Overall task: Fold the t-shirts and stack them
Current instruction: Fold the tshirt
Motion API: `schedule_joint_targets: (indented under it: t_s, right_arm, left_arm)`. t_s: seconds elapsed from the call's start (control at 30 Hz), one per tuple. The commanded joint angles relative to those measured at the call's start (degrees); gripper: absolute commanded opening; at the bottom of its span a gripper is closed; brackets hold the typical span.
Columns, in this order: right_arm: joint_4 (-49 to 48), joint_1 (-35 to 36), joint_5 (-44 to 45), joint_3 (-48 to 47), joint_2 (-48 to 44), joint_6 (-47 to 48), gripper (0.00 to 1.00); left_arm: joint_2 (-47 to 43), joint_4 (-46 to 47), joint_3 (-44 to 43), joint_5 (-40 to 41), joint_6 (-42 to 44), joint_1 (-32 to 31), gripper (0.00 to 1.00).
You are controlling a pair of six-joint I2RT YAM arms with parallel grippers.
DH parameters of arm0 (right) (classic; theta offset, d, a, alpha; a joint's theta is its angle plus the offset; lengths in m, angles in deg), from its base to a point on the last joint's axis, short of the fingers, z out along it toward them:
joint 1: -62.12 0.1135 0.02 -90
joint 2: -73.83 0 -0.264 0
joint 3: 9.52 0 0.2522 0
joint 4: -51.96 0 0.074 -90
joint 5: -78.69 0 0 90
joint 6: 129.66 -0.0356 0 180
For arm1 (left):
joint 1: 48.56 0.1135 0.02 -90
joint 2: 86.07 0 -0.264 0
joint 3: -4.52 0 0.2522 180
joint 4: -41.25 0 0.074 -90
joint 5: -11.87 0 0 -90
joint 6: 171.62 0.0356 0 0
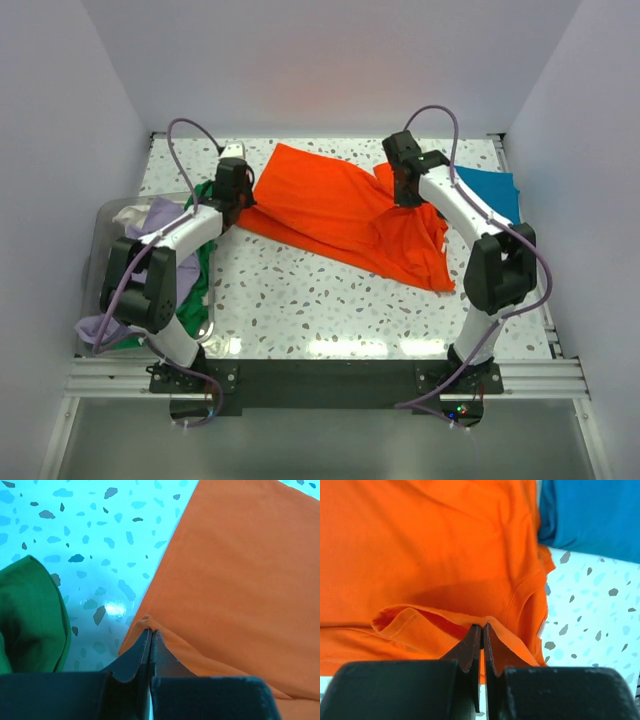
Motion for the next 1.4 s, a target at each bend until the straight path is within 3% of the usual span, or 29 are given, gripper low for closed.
schedule_joint_targets:
  t_s: [0.0, 0.87, 0.97, 1.0, 1.1, 1.13, 1.17, 1.23, 1.37]
  right_arm:
    - [-1.52, -1.89, -0.86, -4.07, 0.86, 2.91, 0.0]
    - [-0.73, -8.57, 0.28, -8.64, 5.26, 4.93, 0.0]
    - [-0.3, -8.75, -0.07, -10.74, 6.4, 5.37, 0.0]
    - [0.06, -8.84, -0.25, -11.45, 7.01, 5.46, 0.06]
    - [1.81, -8.84, -1.39, -13.21, 6.93, 5.72, 0.45]
    - [1.9, -8.84, -2.43, -12.95, 5.71, 5.73, 0.67]
    - [1.56, -8.84, -2.88, -11.3, 4.48, 5.55, 0.75]
    - [-0.11, -8.84, -3.76, -6.39, 0.02, 5.46, 0.84]
    - [-2.4, -8.84, -4.63, 3.97, -7.28, 5.11, 0.85]
  left_arm:
    - [2.17, -1.11, -3.91, 1.17, 1.69, 0.87, 0.0]
    - [15.44, -6.21, -17.09, 1.97, 3.18, 1.23, 0.0]
    - [15.89, -6.57, -18.23, 1.97, 3.62, 1.23, 0.35]
    - [15.71, -6.57, -18.5, 2.05, 3.62, 1.23, 0.55]
    - [14.31, -5.51, -18.41, 0.57, 3.88, 1.05, 0.72]
    - [13.87, -4.82, -18.24, 0.39, 4.06, 0.79, 0.75]
    - [12.82, -4.37, -17.89, 0.12, 4.15, 0.53, 0.78]
    - [10.8, -2.01, -15.87, -1.89, 4.15, -0.7, 0.82]
    - [6.76, 6.86, -7.27, -8.48, 1.96, -3.08, 0.85]
